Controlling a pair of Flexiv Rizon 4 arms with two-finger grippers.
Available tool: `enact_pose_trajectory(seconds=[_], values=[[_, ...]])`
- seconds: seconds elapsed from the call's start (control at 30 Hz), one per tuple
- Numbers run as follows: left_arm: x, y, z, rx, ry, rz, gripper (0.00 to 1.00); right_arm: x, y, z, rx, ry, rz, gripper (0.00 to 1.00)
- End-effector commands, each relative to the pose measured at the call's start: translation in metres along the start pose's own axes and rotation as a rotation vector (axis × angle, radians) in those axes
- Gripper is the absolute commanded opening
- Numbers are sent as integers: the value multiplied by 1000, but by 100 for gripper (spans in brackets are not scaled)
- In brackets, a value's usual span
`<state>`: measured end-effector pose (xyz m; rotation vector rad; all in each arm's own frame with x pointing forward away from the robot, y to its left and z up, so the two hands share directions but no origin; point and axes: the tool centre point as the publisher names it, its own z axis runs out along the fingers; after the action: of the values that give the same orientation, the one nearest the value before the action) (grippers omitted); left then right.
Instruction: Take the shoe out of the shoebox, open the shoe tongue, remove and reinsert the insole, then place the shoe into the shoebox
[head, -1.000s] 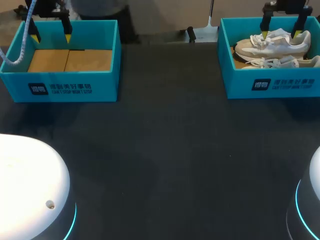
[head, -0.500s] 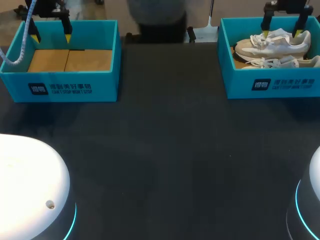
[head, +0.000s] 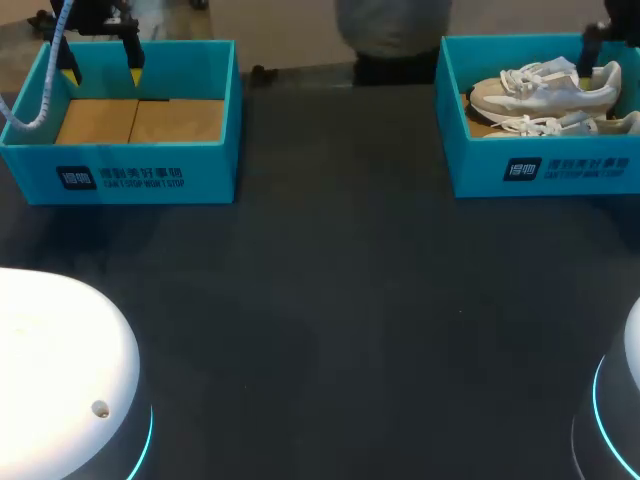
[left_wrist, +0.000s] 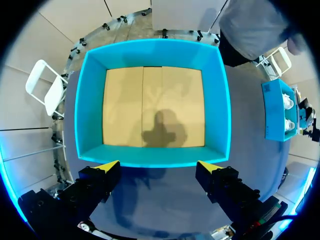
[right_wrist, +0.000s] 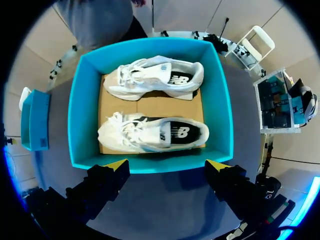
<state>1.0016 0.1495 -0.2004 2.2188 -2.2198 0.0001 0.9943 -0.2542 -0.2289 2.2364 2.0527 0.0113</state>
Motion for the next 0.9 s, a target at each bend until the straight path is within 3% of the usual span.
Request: enact_pose_trajectory(seconds=[0.03,0.47,0.63,0.7,0.73,0.9], values=[[0,1,0,0,-1,0,100,-14,4,13,-8,4,-3,100],[0,1,0,0,-1,0,100,-50,15,70,3,-40,-16,100],[0,1,0,0,-1,0,100,-54,18,82,6,-64,-21,100],[0,1,0,0,-1,0,100,-56,20,90,9,-68,-19,64],[0,1,0,0,-1,0,100,-58,20,92,10,-68,-18,58],[0,1,0,0,-1,0,100,-61,23,102,5,-90,-14,62]])
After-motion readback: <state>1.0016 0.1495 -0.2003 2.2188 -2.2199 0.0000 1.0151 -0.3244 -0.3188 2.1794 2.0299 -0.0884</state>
